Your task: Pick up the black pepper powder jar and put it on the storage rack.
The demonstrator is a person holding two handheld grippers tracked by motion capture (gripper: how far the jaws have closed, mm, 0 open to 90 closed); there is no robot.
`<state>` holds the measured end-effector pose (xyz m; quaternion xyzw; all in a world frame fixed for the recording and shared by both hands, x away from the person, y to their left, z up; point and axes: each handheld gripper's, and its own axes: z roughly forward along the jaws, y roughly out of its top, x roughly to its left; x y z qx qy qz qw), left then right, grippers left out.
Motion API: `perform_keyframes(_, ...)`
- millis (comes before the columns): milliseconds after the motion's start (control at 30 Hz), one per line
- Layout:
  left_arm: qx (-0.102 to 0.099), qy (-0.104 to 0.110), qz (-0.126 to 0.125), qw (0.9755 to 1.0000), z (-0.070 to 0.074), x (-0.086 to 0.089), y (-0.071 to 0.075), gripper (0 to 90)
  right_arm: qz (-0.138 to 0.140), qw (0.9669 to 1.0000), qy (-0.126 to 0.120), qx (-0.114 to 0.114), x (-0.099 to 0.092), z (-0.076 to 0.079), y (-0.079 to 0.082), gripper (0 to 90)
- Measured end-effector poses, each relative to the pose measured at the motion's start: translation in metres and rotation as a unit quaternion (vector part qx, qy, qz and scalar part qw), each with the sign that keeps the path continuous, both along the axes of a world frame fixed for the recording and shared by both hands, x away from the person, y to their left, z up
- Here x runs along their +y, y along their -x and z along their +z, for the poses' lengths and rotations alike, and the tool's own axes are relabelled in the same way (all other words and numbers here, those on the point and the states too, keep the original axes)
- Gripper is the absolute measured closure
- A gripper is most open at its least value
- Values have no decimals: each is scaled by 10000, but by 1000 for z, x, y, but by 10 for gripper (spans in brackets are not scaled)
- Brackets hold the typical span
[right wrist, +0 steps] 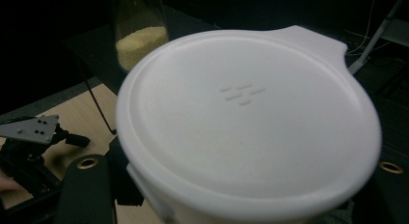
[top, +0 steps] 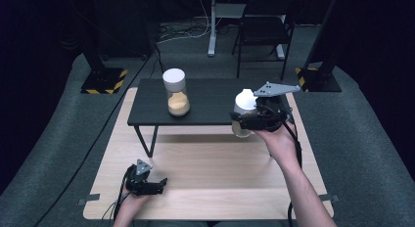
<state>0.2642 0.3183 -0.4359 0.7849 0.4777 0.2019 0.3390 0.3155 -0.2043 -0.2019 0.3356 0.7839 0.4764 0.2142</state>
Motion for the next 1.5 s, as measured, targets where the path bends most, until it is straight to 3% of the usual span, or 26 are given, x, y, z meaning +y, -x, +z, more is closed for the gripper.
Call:
perform_keyframes(867,2,2,-4,10000,0,0,0,32,-118,9999,49,-74,25,14,-41,296)
perform_keyframes(1500,5,13,2,10000,0,0,0,31,-166,9999,5,-23,36,8,-69,295)
